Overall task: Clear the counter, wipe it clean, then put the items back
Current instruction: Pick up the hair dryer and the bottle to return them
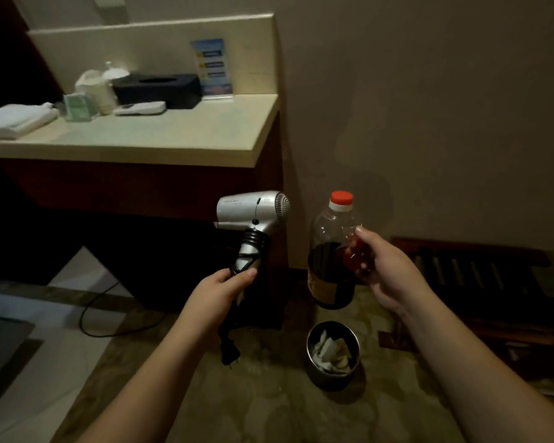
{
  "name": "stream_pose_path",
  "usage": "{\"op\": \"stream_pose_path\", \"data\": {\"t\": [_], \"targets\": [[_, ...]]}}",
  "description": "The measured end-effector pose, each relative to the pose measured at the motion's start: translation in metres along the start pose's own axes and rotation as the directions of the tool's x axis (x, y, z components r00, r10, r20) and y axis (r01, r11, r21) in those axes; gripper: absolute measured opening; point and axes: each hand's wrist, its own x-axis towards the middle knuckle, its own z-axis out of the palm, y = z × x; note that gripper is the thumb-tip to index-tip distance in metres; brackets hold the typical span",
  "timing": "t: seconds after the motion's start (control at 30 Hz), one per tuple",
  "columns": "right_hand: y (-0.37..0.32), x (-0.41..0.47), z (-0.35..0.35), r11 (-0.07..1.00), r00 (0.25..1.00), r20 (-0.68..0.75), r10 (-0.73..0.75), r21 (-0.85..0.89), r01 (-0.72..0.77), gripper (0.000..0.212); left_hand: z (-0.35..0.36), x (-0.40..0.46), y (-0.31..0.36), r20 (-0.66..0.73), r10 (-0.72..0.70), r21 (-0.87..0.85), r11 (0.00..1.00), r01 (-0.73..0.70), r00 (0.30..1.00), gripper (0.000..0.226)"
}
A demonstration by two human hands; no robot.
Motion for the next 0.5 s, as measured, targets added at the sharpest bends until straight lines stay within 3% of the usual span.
{"op": "stream_pose_path", "data": {"t": [0.23,0.5], "targets": [[-0.022,0.007,0.112,0.998,0.999,0.027,-0.022,0.061,0.02,0.018,-0.1,0.027,0.022,-0.026,0.033,-0.026,0.999,-0.034,0.999,0.024],[-0.091,0.047,0.181,0.987,0.989,0.081,-0.12,0.12,0.11,0.021,-0.152,0.079,0.082,-0.058,0.051,-0.133,0.989,-0.058,0.997,0.021]]}}
